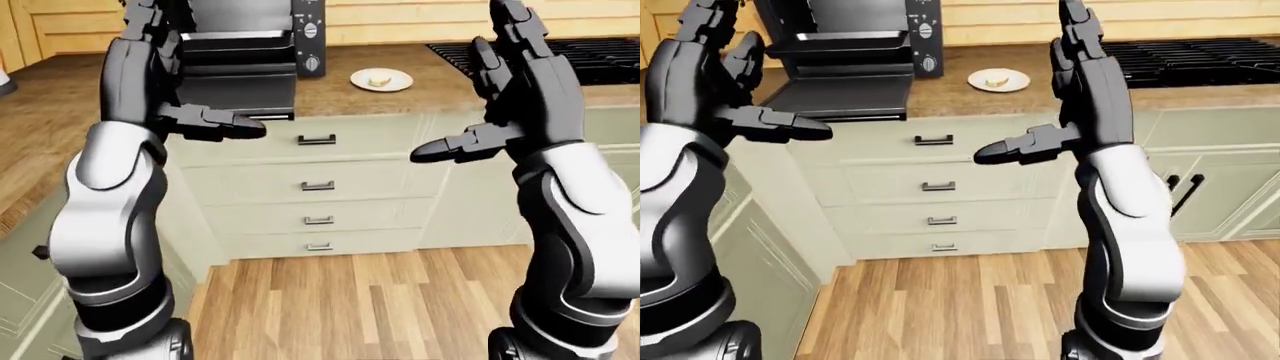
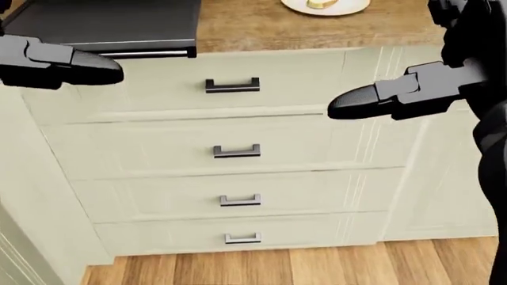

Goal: Place the bread on the tray of the toaster oven.

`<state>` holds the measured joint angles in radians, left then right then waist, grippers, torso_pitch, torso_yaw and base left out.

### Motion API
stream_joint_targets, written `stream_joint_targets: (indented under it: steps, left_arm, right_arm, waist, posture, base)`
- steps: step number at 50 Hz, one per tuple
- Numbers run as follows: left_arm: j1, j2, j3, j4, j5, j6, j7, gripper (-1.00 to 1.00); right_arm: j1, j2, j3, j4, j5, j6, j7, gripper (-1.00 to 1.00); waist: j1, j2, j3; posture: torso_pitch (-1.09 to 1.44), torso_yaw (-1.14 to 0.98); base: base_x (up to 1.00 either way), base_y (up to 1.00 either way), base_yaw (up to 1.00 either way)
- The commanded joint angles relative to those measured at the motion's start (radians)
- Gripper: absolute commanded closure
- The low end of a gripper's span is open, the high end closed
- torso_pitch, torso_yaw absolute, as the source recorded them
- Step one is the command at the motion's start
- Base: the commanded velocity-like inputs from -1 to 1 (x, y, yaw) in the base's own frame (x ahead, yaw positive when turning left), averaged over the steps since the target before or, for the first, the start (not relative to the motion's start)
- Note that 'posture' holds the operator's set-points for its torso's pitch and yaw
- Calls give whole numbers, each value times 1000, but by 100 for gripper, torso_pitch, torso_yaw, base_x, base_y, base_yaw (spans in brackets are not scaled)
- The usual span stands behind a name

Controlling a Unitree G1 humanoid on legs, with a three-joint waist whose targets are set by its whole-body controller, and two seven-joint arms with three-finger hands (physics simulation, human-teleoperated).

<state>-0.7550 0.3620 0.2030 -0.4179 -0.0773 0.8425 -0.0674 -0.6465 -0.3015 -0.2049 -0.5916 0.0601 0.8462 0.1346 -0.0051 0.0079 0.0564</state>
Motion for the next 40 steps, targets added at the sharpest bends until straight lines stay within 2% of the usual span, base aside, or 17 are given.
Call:
stream_joint_targets:
  steps: [1, 6, 9, 10, 11, 12, 18, 23, 24, 25, 27, 33, 35, 37, 38, 39, 40]
  left_arm:
    - [-55, 27, 21, -18, -4, 3, 0, -100]
    - [-113, 75, 42, -34, -28, 53, 3, -100]
    - [-135, 101, 57, -56, -44, 82, 11, -100]
    - [-140, 107, 61, -65, -52, 97, 13, -100]
    - [-145, 114, 62, -72, -56, 105, 16, -100]
    - [-148, 120, 64, -74, -58, 106, 21, -100]
    - [-192, 173, 77, -76, -79, 138, 25, -100]
    - [-230, 192, 70, -86, -89, 165, 35, -100]
    - [-237, 196, 71, -87, -89, 169, 38, -100]
    - [-240, 197, 73, -94, -92, 175, 40, -100]
    - [-242, 203, 76, -102, -96, 183, 41, -100]
    - [-250, 230, 92, -133, -112, 216, 43, -100]
    - [-249, 242, 97, -131, -114, 212, 43, -100]
    - [-237, 248, 103, -138, -118, 210, 44, -100]
    - [-235, 249, 106, -141, -121, 212, 46, -100]
    - [-235, 252, 107, -140, -123, 211, 49, -100]
    - [-235, 253, 108, -142, -127, 213, 51, -100]
  right_arm:
    - [-71, -29, -11, -29, 18, 19, -5, -100]
    - [-139, -75, -24, -30, 52, 63, -15, -100]
    - [-167, -91, -19, -26, 63, 76, -20, -100]
    - [-181, -94, -25, -27, 70, 84, -22, -100]
    - [-189, -101, -27, -27, 73, 89, -24, -100]
    - [-191, -102, -28, -27, 77, 89, -27, -100]
    - [-213, -119, -28, -17, 92, 96, -33, -100]
    - [-204, -112, -24, -26, 100, 90, -46, -100]
    - [-204, -113, -23, -25, 100, 88, -47, -100]
    - [-203, -113, -22, -27, 101, 89, -47, -100]
    - [-198, -111, -24, -35, 104, 91, -50, -100]
    - [-188, -96, -24, -39, 117, 86, -69, -100]
    - [-191, -100, -18, -39, 119, 88, -68, -100]
    - [-190, -98, -17, -39, 120, 87, -71, -100]
    - [-187, -97, -17, -38, 121, 83, -70, -100]
    - [-185, -98, -15, -31, 116, 77, -72, -100]
    - [-187, -94, -16, -32, 118, 79, -73, -100]
  waist:
    - [8, -22, -21]
    - [-4, 15, -10]
    - [-9, 88, -16]
    - [-4, 57, -13]
    - [-12, 72, -6]
    - [-1, 68, -9]
    - [21, 22, -12]
    - [34, -58, -40]
    - [26, -53, -15]
    - [34, -71, 9]
    - [18, -62, -9]
    - [-2, -17, -8]
    - [-8, 15, -20]
    - [-3, 82, -42]
    - [0, 46, -20]
    - [-9, 68, 1]
    - [2, 67, -1]
  posture:
    - [0, 0]
    - [0, 0]
    - [0, 0]
    - [0, 0]
    - [0, 0]
    - [0, 0]
    - [0, 0]
    - [0, 0]
    - [0, 0]
    - [0, 0]
    - [0, 0]
    - [0, 0]
    - [0, 0]
    - [0, 0]
    - [0, 0]
    - [0, 0]
    - [0, 0]
  base:
    - [39, 0, 0]
    - [47, 0, 0]
    - [52, 0, 0]
    - [53, 0, 0]
    - [53, 0, 0]
    - [53, 0, 0]
    - [53, 0, 0]
    - [53, 0, 0]
    - [53, 0, 0]
    - [52, 0, 0]
    - [53, 0, 0]
    - [49, 0, 0]
    - [41, 0, 0]
    - [41, 0, 0]
    - [41, 0, 0]
    - [40, 0, 0]
    - [32, 0, 0]
